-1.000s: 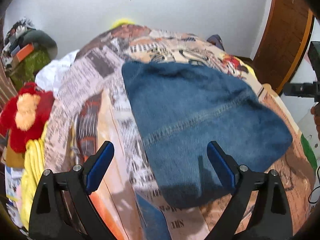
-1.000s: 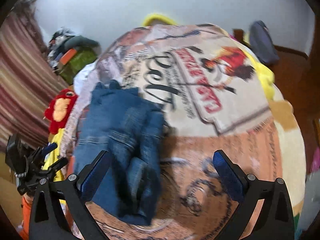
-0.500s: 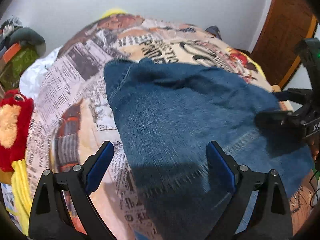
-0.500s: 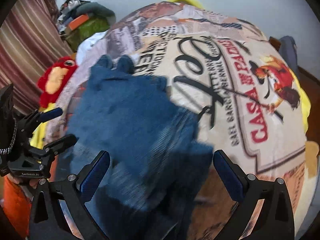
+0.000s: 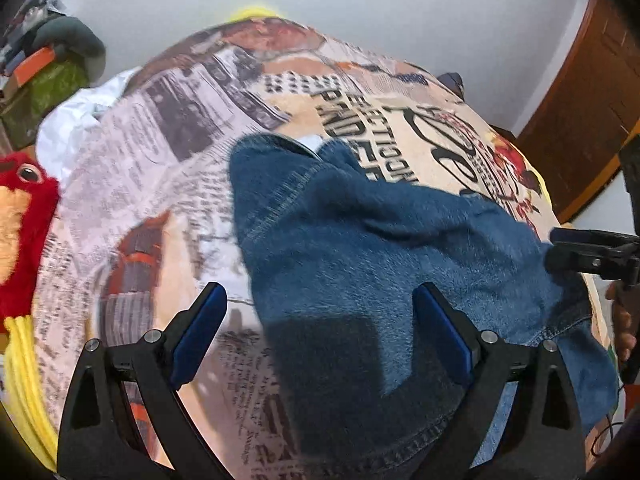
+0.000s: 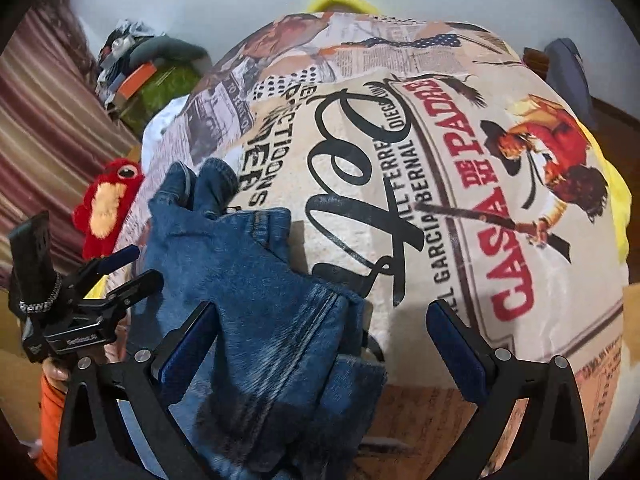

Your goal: Fold large clothes

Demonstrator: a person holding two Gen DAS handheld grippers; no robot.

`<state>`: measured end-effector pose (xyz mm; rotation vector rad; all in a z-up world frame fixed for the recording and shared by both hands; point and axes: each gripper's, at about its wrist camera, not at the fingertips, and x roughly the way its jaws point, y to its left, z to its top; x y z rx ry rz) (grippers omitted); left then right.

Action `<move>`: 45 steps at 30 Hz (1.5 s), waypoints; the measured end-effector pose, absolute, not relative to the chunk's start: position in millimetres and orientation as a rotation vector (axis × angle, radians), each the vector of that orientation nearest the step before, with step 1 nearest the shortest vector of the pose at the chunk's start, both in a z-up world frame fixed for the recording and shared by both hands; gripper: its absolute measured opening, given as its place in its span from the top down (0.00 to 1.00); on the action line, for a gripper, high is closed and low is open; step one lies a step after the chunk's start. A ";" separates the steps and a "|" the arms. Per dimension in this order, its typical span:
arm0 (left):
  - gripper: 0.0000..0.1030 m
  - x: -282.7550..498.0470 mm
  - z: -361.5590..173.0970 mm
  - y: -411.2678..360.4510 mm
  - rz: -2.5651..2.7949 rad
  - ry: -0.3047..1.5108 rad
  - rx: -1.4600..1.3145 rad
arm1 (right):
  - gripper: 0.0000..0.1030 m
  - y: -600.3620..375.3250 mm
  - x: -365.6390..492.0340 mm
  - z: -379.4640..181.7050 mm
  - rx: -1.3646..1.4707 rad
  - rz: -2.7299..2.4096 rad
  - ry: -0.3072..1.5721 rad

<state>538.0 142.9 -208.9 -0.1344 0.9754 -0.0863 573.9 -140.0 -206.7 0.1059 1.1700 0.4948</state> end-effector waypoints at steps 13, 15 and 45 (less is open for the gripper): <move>0.07 474.2 -175.0 151.2 -0.108 0.939 -0.131 | 0.00 -149.3 508.5 -162.6 0.130 0.604 1.108; 0.07 467.0 -185.2 151.9 -0.125 0.966 -0.172 | 0.00 -149.8 502.5 -177.7 0.140 0.617 1.158; 0.27 509.9 -261.0 137.6 -0.377 1.163 -0.612 | 0.38 -132.0 526.9 -269.7 0.309 0.734 1.359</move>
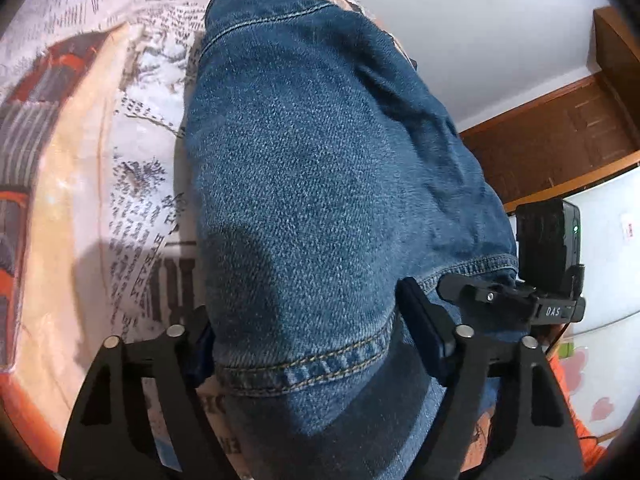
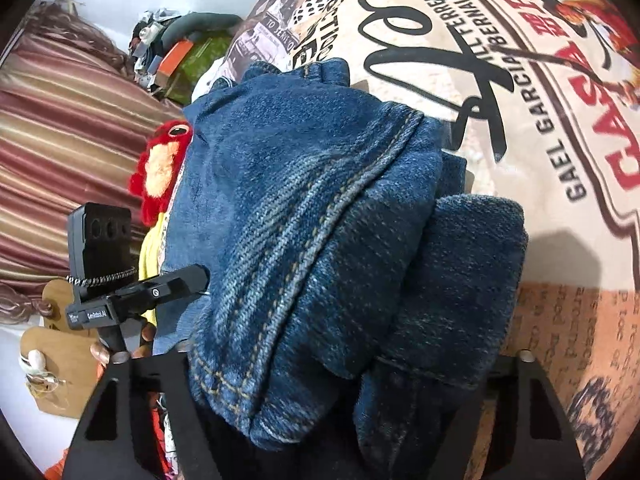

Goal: Fold large clothes
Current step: 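Grasp the denim bundle with both tools and lift it off the bed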

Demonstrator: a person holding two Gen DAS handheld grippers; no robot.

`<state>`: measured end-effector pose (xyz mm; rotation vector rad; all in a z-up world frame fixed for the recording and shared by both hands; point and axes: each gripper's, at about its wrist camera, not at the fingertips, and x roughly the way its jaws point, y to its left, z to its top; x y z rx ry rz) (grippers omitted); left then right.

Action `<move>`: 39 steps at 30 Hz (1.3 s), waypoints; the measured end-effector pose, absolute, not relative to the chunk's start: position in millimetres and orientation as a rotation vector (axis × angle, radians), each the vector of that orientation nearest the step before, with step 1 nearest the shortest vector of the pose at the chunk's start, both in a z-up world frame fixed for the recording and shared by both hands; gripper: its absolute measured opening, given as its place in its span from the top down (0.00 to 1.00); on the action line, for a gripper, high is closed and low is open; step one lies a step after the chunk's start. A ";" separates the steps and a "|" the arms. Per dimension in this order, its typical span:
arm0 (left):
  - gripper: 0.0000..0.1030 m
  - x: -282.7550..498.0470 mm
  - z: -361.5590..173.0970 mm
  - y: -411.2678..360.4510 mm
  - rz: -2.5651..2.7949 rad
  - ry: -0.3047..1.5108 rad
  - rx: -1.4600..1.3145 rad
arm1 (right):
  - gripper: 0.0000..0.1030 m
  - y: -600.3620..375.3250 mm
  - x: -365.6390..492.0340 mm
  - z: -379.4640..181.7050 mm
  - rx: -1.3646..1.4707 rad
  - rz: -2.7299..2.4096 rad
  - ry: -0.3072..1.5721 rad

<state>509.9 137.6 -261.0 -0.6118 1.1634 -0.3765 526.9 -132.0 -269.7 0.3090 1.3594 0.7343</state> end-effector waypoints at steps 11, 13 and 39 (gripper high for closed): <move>0.43 459.6 -160.6 128.8 -0.369 0.994 -0.428 | 0.65 -99.4 469.9 -183.5 0.195 0.785 1.210; 0.43 446.3 -143.6 136.9 -0.367 0.960 -0.418 | 0.65 -89.8 462.2 -164.2 0.197 0.801 1.181; 0.43 362.0 -208.9 298.7 -0.165 1.019 -0.547 | 0.65 84.7 428.9 -216.0 0.103 0.931 1.345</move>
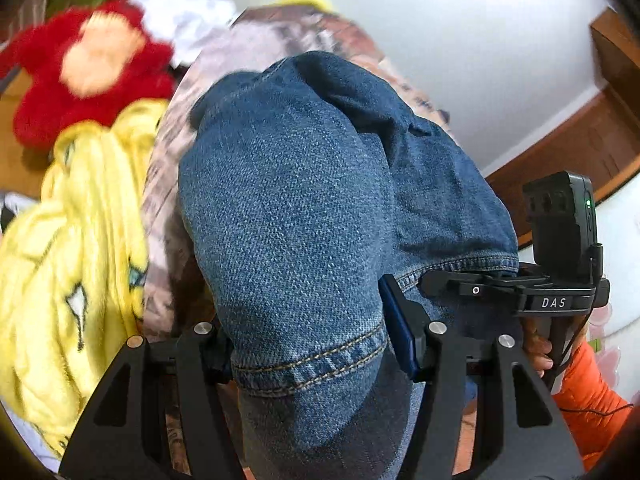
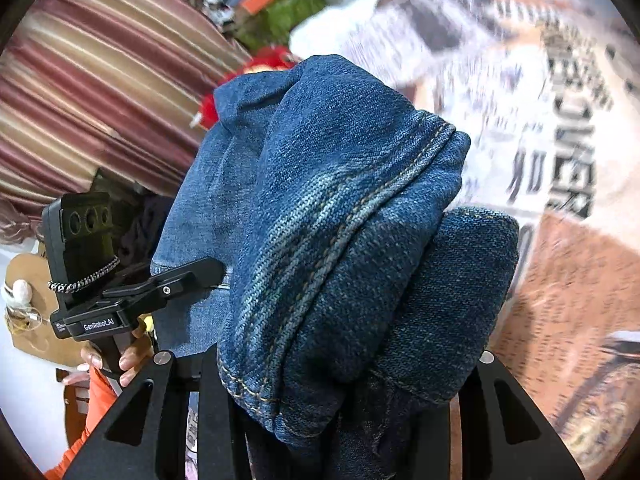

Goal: Fold large clothes
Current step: 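Grasp the denim bundle with both tools and lift it off the bed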

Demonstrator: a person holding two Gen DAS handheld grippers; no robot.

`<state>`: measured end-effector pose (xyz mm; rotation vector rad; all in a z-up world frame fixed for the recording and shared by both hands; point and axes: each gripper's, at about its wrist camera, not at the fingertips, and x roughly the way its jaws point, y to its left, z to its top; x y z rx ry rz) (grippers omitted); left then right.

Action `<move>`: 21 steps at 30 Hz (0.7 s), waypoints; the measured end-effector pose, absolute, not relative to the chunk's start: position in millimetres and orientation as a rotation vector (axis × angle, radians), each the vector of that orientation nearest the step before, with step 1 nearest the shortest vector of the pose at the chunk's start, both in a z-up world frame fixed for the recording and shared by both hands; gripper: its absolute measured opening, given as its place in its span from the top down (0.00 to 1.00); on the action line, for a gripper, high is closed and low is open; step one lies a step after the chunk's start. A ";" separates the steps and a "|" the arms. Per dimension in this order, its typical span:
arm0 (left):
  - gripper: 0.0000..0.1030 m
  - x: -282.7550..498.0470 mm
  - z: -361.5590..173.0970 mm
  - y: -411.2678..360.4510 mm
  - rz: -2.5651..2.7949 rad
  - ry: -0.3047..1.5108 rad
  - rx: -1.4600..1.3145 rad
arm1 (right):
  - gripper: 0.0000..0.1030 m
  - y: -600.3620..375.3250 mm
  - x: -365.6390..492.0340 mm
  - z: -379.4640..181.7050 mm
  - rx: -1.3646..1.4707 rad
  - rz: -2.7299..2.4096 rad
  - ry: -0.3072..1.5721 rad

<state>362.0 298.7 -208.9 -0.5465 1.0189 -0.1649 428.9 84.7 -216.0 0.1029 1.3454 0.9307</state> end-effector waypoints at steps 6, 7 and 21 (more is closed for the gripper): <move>0.38 367.3 -256.9 307.2 -0.125 1.063 -0.508 | 0.63 103.9 447.8 -269.9 0.074 0.919 1.417; 0.35 368.5 -264.2 311.0 -0.120 1.064 -0.517 | 0.60 106.3 452.3 -274.5 0.069 0.921 1.416; 0.21 335.8 -244.8 289.3 0.023 1.027 -0.333 | 0.39 96.7 434.2 -253.0 -0.151 0.825 1.290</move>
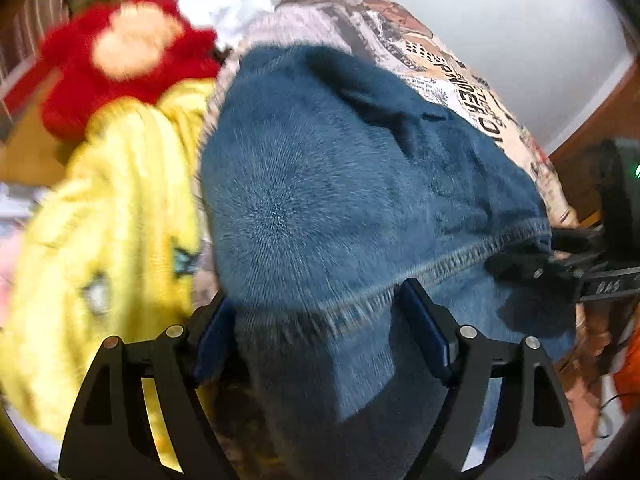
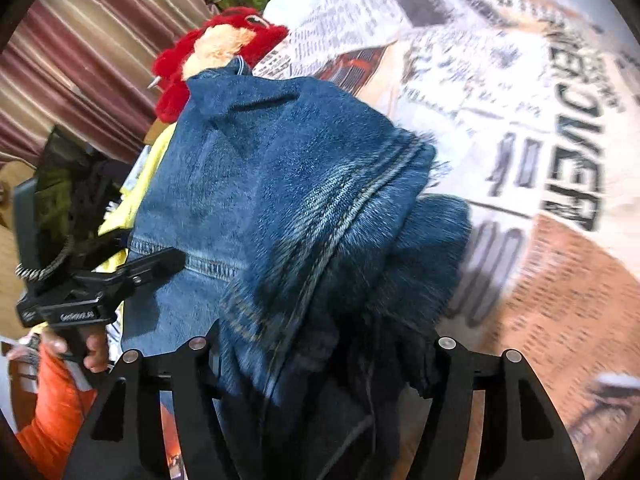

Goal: Fold large clothes
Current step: 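Grasp the denim bundle with both tools and lift it off the bed, then carry the bundle toward the yellow cloth and lower it onto the bed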

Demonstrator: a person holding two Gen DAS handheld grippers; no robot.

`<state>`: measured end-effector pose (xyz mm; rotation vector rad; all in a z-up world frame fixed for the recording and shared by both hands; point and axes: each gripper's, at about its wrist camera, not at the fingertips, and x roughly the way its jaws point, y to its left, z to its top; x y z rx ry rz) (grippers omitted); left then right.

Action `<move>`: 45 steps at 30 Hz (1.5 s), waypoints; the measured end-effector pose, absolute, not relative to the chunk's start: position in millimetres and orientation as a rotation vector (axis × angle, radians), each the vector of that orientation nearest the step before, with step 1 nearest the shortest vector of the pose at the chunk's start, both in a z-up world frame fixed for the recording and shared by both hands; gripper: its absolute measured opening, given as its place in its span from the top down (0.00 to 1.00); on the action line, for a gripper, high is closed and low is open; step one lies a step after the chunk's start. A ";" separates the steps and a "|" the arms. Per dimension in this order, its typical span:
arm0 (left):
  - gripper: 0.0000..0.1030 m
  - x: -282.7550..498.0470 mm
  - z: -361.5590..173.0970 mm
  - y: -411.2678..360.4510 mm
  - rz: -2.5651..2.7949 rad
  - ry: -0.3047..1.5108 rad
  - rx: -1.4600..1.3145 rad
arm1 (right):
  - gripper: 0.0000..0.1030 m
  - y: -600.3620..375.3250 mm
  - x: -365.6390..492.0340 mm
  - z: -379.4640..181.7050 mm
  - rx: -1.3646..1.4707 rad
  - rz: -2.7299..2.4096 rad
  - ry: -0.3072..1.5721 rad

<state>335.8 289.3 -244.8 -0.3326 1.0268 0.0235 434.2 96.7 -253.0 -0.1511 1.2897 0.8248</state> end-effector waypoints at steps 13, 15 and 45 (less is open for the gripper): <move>0.20 258.3 -234.0 264.5 0.119 1.019 -0.265 | 0.27 32.6 376.3 -218.8 -0.244 0.735 1.186; 0.21 248.4 -230.2 264.7 0.144 1.020 -0.295 | 0.27 21.0 362.1 -209.3 -0.254 0.728 1.162; 0.21 43.8 33.2 119.3 0.281 0.107 -0.065 | 0.27 -58.8 116.5 41.9 0.038 0.815 0.254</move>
